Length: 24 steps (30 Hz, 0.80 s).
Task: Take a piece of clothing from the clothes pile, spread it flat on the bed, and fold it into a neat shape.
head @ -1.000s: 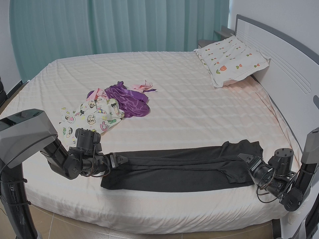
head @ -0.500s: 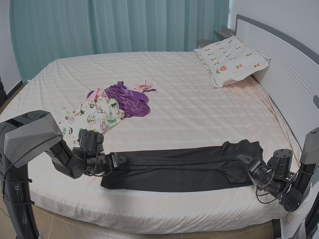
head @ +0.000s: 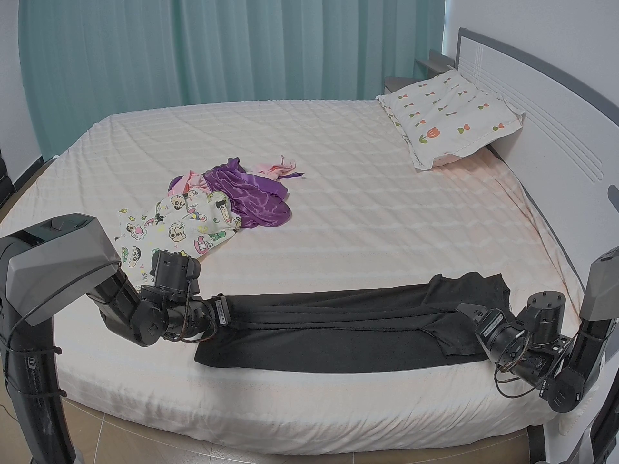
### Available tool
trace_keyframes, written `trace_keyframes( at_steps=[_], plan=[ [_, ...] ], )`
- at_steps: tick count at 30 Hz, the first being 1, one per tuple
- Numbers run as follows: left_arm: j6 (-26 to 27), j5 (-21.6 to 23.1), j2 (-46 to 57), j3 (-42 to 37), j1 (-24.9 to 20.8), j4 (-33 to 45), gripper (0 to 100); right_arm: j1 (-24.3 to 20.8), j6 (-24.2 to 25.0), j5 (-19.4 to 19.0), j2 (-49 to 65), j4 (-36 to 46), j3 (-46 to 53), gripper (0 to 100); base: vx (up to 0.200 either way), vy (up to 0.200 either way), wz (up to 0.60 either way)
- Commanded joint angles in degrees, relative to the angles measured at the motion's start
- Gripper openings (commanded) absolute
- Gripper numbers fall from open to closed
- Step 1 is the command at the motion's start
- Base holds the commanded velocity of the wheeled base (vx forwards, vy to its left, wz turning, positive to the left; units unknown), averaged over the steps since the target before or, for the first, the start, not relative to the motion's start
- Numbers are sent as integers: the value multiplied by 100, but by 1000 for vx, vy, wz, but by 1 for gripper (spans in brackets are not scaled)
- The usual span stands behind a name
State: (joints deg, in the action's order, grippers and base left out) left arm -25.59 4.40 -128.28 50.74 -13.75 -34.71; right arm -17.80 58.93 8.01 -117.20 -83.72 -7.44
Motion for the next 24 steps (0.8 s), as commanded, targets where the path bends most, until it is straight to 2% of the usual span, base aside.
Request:
trace_keyframes(
  at_steps=[1,9,15,19,20,21,24],
  plan=[
    [10,-1,128,-11,83,131,0,-4,5,-1,-5,-3,5,100,0,0,0],
    [28,8,497,6,461,474,0,119,-31,-10,162,-3,5,100,0,0,0],
    [45,131,770,-73,1015,632,0,163,-48,-45,145,-3,5,100,0,0,0],
    [28,509,1033,-108,1533,852,0,171,-48,-54,145,-3,14,100,0,0,0],
    [28,509,1033,-108,1533,852,0,171,-48,-54,145,-3,14,100,0,0,0],
    [28,861,1235,-134,1929,966,0,180,-48,-54,136,-3,14,100,0,0,0],
    [28,1274,1473,-143,2491,1115,0,233,-48,-63,136,-3,5,100,0,0,0]
  ],
)
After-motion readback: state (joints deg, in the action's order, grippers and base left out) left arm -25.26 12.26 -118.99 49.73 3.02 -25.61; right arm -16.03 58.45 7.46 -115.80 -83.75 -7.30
